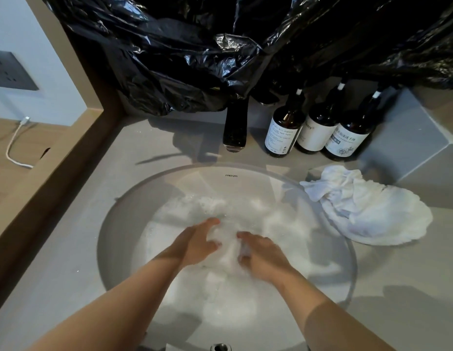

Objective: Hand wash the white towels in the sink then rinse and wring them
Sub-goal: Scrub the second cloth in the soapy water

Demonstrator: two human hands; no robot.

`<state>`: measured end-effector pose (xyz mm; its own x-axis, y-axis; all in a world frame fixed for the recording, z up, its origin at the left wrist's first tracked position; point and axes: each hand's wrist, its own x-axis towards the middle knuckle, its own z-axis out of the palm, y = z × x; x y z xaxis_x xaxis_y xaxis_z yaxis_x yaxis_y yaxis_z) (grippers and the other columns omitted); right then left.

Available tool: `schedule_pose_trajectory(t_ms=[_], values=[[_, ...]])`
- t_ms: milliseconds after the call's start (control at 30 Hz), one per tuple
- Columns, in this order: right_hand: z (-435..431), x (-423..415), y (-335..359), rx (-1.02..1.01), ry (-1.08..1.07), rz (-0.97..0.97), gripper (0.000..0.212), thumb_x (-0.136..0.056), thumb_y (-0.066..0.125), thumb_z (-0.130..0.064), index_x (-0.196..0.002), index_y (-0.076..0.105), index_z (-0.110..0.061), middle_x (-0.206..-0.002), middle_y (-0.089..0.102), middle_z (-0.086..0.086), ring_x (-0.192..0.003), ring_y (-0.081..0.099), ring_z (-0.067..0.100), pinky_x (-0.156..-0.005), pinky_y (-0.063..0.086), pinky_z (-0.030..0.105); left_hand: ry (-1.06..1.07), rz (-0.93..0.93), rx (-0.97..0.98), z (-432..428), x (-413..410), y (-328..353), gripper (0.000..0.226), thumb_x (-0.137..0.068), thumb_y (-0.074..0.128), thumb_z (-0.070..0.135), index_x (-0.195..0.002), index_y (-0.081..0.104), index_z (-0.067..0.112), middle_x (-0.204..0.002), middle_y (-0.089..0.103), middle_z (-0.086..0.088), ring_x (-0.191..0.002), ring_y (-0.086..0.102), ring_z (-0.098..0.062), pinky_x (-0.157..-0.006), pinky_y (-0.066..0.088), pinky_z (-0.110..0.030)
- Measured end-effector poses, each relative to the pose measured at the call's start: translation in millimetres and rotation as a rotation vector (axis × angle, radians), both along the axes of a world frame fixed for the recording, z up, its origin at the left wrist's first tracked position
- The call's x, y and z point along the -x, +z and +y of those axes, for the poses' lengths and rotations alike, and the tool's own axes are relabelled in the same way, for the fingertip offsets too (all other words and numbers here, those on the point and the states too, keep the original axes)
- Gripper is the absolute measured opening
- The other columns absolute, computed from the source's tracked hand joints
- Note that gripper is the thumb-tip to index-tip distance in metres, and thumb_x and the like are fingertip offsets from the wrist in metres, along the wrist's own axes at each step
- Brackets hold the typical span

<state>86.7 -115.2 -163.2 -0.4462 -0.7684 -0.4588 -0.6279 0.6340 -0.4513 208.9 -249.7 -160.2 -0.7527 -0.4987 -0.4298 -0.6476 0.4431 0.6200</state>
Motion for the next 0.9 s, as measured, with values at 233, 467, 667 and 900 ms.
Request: schedule_pose_trajectory(t_ms=[233,467,667,900], values=[[2.4,8.0,31.3,0.316,-0.348,-0.419,0.019,-0.075,0.077,-0.017,-0.082,0.061,-0.023,-0.079,0.060,-0.005,-0.061,0.053,0.001,-0.054,0.042,0.014,0.119,0.148,-0.070,-17.4,1.5,30.6,0.030,-0.088,0.065,0.027,-0.063,0.053,0.017,-0.064,0.048,0.006,-0.060,0.042,-0.008,-0.053,0.034,-0.018],[-4.9,19.2,131.1,0.635,-0.256,-0.153,0.026,-0.069,0.082,-0.014,-0.068,0.059,-0.028,-0.070,0.060,-0.014,-0.064,0.054,0.002,-0.054,0.041,0.016,0.180,0.676,-0.154,-14.5,1.9,112.1,0.021,-0.086,0.064,0.024,-0.074,0.063,0.006,-0.066,0.061,-0.015,-0.056,0.059,-0.016,-0.056,0.045,-0.028],[9.2,10.1,190.3,0.903,-0.202,-0.126,0.031,-0.067,0.080,0.000,-0.070,0.063,-0.027,-0.069,0.062,-0.014,-0.065,0.054,-0.007,-0.061,0.040,0.007,0.202,0.938,0.022,-1.1,-9.2,158.1,0.008,-0.073,0.065,0.033,-0.070,0.063,0.026,-0.065,0.060,0.011,-0.062,0.053,-0.004,-0.058,0.043,-0.016],[10.9,13.4,129.6,0.566,-0.154,-0.084,0.031,-0.065,0.080,-0.005,-0.063,0.055,-0.024,-0.066,0.057,-0.009,-0.064,0.050,0.009,-0.057,0.037,0.016,0.015,0.642,0.359,-3.3,-14.6,100.8,0.030,-0.073,0.072,0.042,-0.072,0.071,0.012,-0.064,0.056,0.015,-0.064,0.052,0.008,-0.062,0.036,-0.005]])
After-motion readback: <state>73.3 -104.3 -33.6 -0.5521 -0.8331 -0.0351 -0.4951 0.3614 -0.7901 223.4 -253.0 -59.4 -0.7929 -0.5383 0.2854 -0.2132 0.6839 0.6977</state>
